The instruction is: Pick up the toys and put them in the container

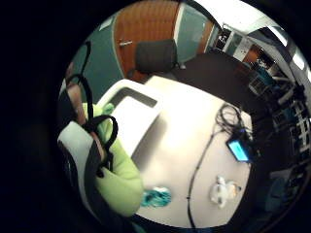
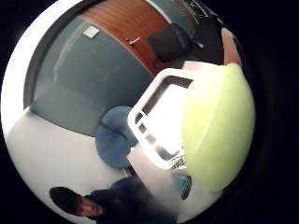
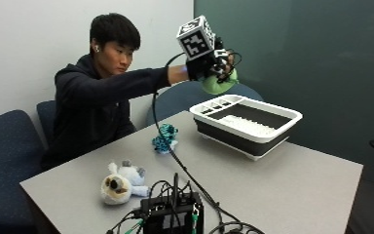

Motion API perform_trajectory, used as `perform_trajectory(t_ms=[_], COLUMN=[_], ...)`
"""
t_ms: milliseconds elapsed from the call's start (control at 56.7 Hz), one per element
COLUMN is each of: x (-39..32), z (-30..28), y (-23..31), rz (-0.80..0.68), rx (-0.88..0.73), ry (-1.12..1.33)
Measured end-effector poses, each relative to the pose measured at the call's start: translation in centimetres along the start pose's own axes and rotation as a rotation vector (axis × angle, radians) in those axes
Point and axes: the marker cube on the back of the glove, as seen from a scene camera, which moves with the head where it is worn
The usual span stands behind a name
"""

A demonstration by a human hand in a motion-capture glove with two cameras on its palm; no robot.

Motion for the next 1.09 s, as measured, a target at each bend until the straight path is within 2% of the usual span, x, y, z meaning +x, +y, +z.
perform_trajectory(t_ms=[88, 194, 247, 353, 476, 512, 582, 653, 776, 917, 1094], x=[-4.3, -4.7, -4.9, -2.7, 4.1, 4.6, 3.9, 5.8, 8.1, 9.6, 9.5], z=[5.6, 9.7, 10.7, 8.3, 0.6, -0.2, 0.2, 1.6, 6.6, 12.2, 13.9], y=[-0.6, -0.1, 0.8, 3.0, 5.1, 6.9, 12.8, 18.2, 24.0, 26.5, 26.5], rz=[-0.014, -0.010, -0.041, -0.070, 0.030, -0.003, -0.178, -0.267, -0.278, -0.313, -0.382], rx=[-0.063, -0.262, -0.291, -0.279, -0.319, -0.344, -0.438, -0.559, -0.738, -0.778, -0.698], ry=[0.071, 0.096, 0.109, 0.107, 0.053, 0.084, 0.186, 0.292, 0.266, 0.365, 0.356])
